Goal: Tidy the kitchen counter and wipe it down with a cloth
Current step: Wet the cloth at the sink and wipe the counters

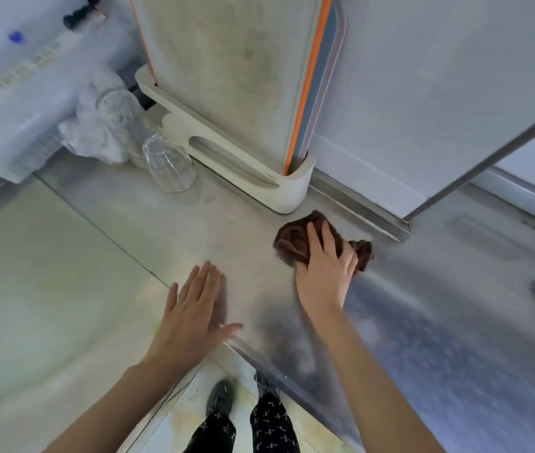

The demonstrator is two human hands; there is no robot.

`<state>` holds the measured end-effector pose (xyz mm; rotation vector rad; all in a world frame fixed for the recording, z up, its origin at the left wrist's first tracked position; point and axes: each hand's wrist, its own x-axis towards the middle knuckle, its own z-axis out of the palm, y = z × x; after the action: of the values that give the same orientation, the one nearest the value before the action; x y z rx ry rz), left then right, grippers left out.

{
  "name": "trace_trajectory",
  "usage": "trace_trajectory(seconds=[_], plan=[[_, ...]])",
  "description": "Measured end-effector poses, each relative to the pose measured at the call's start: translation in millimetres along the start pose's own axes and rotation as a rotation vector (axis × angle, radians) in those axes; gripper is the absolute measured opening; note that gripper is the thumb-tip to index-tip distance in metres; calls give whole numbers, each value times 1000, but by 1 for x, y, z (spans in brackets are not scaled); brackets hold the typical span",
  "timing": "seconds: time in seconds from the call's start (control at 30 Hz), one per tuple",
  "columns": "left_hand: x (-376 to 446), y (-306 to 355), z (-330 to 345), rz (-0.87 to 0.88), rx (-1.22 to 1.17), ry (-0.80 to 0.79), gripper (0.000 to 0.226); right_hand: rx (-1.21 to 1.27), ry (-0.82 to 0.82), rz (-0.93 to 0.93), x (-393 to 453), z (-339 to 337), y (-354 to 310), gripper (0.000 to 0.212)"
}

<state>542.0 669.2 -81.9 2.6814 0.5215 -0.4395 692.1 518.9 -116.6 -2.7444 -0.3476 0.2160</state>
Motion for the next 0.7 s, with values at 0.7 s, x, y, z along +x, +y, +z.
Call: trace_trajectory(seconds=[0.7], plan=[[-80,-41,-12,-285,-198,116,109,-51,-176,-901,-25,38,-47,73]])
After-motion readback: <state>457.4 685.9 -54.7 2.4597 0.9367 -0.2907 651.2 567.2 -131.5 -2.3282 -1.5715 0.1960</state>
